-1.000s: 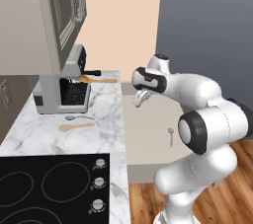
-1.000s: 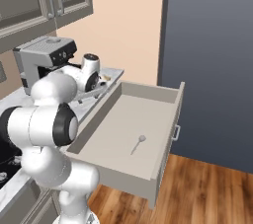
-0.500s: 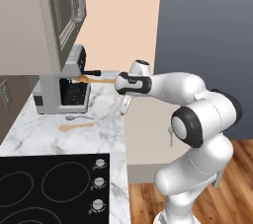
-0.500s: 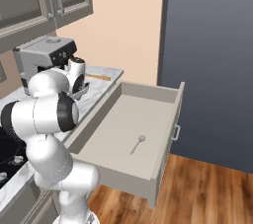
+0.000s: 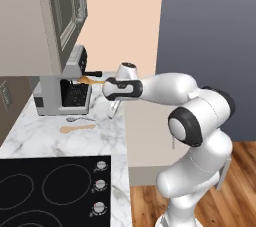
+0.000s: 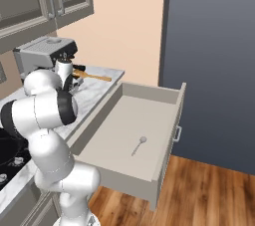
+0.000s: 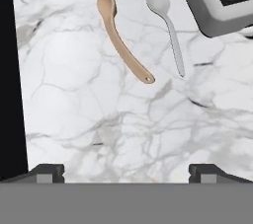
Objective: Organize the utensils by type. Pick up the wooden spoons from the counter and place them in the open cabinet. Then pick up the metallic utensils from the counter and place them in the open drawer.
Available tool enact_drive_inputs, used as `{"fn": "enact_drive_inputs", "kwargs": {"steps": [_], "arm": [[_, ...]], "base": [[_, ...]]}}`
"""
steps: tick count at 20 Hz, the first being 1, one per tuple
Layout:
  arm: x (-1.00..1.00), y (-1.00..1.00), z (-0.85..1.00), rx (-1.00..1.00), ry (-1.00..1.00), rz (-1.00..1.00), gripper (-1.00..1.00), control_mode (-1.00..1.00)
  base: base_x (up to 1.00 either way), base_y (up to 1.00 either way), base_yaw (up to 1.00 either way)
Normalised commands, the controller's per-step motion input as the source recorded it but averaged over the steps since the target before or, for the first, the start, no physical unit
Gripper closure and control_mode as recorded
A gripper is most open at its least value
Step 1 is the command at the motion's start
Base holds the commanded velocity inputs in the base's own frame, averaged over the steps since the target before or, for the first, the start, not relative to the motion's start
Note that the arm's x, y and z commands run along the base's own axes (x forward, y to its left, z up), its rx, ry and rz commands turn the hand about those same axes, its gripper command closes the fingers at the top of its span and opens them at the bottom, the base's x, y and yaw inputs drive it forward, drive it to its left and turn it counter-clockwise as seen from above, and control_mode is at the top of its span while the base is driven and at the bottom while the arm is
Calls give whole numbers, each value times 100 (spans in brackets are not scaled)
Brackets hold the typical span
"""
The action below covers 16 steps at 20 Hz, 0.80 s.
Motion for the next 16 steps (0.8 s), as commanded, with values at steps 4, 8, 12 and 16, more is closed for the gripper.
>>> {"fn": "enact_drive_inputs", "kwargs": {"steps": [4,8,12,16], "arm": [[31,44,-1,-1,0,0,-100,-100],[33,46,-31,-7,0,0,-100,-100],[24,49,-39,-8,0,0,-100,-100],[28,36,-11,-1,0,0,-100,-100]], "base": [[0,0,0],[0,0,0],[0,0,0],[0,0,0]]}}
